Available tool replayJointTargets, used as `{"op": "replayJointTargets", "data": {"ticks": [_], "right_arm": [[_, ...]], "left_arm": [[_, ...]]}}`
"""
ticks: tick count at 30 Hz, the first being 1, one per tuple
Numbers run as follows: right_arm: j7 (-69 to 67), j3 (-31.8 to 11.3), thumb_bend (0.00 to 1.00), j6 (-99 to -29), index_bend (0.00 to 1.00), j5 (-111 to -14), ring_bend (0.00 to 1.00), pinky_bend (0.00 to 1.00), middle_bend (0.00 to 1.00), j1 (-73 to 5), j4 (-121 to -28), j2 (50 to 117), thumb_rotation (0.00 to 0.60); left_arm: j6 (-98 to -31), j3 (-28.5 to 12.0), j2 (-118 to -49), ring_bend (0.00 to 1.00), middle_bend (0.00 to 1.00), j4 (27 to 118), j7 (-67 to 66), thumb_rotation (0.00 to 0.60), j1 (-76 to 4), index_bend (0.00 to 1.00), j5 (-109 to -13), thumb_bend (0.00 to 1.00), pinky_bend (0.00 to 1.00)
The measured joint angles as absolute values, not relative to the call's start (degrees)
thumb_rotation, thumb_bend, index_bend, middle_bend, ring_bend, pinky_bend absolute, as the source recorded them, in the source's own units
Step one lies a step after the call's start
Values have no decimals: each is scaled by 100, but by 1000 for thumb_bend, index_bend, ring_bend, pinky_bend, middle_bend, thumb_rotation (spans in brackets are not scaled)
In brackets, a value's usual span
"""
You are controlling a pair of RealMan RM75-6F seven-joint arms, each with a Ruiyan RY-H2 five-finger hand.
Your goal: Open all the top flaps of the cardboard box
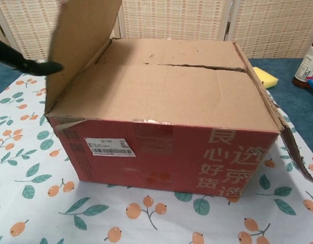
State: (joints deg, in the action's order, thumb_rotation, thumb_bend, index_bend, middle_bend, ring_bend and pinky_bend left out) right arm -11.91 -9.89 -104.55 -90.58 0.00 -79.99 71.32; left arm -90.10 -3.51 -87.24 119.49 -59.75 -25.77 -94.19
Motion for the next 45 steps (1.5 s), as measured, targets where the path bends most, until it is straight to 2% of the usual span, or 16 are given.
{"op": "replayJointTargets", "data": {"ticks": [14, 26, 35, 41, 45], "right_arm": [[-1168, -978, 393, -10420, 0, -9058, 0, 0, 0, 1, -8029, 7127, 600], [-1070, -958, 394, -10418, 0, -9087, 0, 0, 0, 5, -8031, 7147, 600], [-868, -904, 393, -10254, 0, -9283, 0, 0, 0, -158, -8061, 7181, 600], [-595, -899, 393, -9649, 0, -9412, 0, 0, 0, -510, -8609, 6907, 600], [-7, -985, 393, -8875, 0, -9320, 0, 0, 0, -910, -9271, 6629, 600]], "left_arm": [[-9371, -618, -8625, 0, 44, 11716, -5847, 600, -2111, 0, -9672, 234, 0], [-9619, -613, -8108, 0, 44, 11675, -5638, 600, -1569, 0, -9542, 233, 0], [-9589, -579, -7531, 0, 44, 11250, -4158, 600, -1310, 0, -9118, 233, 0], [-9405, -412, -7022, 0, 44, 10560, -2610, 600, -1076, 0, -8849, 233, 0], [-9167, -267, -6750, 0, 44, 10245, -2144, 600, -908, 0, -8469, 233, 0]]}}
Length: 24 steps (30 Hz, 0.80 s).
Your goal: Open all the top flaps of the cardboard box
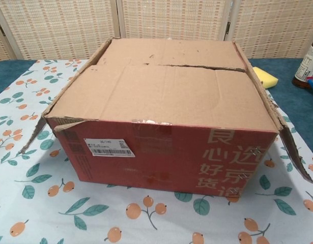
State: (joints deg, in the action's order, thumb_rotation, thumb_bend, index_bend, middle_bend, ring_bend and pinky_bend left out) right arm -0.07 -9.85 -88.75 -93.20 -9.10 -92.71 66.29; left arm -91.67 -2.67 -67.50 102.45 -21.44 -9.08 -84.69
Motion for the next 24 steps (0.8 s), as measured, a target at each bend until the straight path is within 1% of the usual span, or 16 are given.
{"op": "replayJointTargets", "data": {"ticks": [6, 12, 17, 21, 24], "right_arm": [[978, -1199, 393, -7745, 0, -8914, 0, 0, 0, -1614, -10036, 6443, 600], [1911, -1417, 393, -7108, 0, -8462, 0, 0, 0, -2283, -10462, 6662, 600], [2257, -1517, 393, -6758, 0, -8101, 0, 0, 0, -2706, -10471, 7078, 600], [2473, -1534, 393, -6523, 0, -7916, 0, 0, 0, -3013, -10197, 7489, 600], [2592, -1546, 393, -6406, 0, -7792, 0, 0, 0, -3211, -9956, 7747, 600]], "left_arm": [[-9078, -183, -6623, 0, 44, 9791, -1254, 600, -768, 0, -8479, 233, 0], [-9172, -216, -6656, 0, 44, 9125, -566, 600, -646, 0, -8586, 233, 0], [-9356, -234, -6693, 0, 44, 8942, -253, 600, -570, 0, -8776, 233, 0], [-9525, -245, -6694, 0, 44, 8795, 75, 600, -498, 0, -8909, 233, 0], [-9569, -256, -6704, 0, 44, 8738, 67, 600, -444, 0, -8926, 233, 0]]}}
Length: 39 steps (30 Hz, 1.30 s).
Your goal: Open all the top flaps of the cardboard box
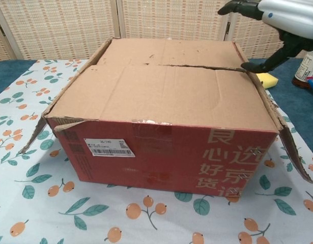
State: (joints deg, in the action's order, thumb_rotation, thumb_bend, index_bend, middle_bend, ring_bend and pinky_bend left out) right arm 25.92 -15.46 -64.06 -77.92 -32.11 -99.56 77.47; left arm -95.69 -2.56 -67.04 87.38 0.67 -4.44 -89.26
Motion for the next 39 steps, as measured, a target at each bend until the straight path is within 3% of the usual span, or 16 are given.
{"op": "replayJointTargets", "data": {"ticks": [17, 32, 39], "right_arm": [[2520, -1512, 393, -6244, 0, -7494, 0, 0, 0, -3694, -9165, 8384, 600], [2197, -1998, 393, -6480, 0, -7318, 0, 0, 0, -4013, -9023, 8358, 600], [2210, -2420, 393, -6559, 0, -7104, 0, 0, 0, -4263, -9024, 8200, 600]], "left_arm": [[-9790, -362, -6769, 0, 43, 8698, 154, 600, -286, 0, -8999, 233, 0], [-9743, -475, -6752, 0, 44, 8664, 376, 600, -249, 0, -8883, 234, 0], [-9565, -504, -6731, 0, 44, 8597, 433, 600, -271, 0, -8767, 233, 0]]}}
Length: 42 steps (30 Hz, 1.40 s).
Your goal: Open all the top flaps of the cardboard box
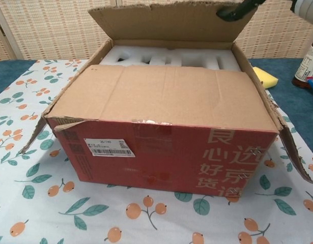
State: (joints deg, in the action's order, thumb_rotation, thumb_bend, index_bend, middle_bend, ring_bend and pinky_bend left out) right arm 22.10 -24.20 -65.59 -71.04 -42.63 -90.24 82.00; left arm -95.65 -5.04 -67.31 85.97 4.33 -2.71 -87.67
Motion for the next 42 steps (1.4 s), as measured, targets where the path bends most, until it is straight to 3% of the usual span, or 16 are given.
{"op": "replayJointTargets", "data": {"ticks": [13, 23, 28, 33, 37, 42], "right_arm": [[1780, -3042, 394, -6033, 0, -6317, 0, 0, 0, -5055, -7415, 8367, 600], [630, -2926, 394, -5879, 0, -6543, 0, 0, 0, -5352, -5984, 8615, 600], [71, -2788, 392, -5650, 0, -6541, 0, 0, 0, -5094, -6785, 8245, 600], [-396, -2654, 394, -5119, 0, -6353, 0, 0, 0, -4698, -8397, 7308, 600], [-1084, -2539, 393, -4541, 0, -6415, 2, 134, 0, -4404, -9428, 6426, 600], [-2199, -2445, 393, -4040, 0, -6814, 85, 199, 0, -4170, -9968, 5965, 600]], "left_arm": [[-8980, -675, -6646, 0, 44, 8383, 990, 600, -409, 0, -8264, 235, 0], [-8707, -780, -6581, 0, 44, 8221, 1363, 600, -468, 0, -8023, 235, 0], [-8673, -808, -6607, 0, 44, 8182, 1280, 600, -485, 0, -7974, 235, 0], [-8604, -824, -6643, 0, 44, 8160, 1187, 600, -514, 0, -7922, 235, 0], [-8532, -822, -6651, 0, 44, 8157, 1143, 600, -536, 0, -7889, 235, 0], [-8513, -843, -6668, 0, 44, 8142, 1092, 600, -541, 0, -7837, 235, 0]]}}
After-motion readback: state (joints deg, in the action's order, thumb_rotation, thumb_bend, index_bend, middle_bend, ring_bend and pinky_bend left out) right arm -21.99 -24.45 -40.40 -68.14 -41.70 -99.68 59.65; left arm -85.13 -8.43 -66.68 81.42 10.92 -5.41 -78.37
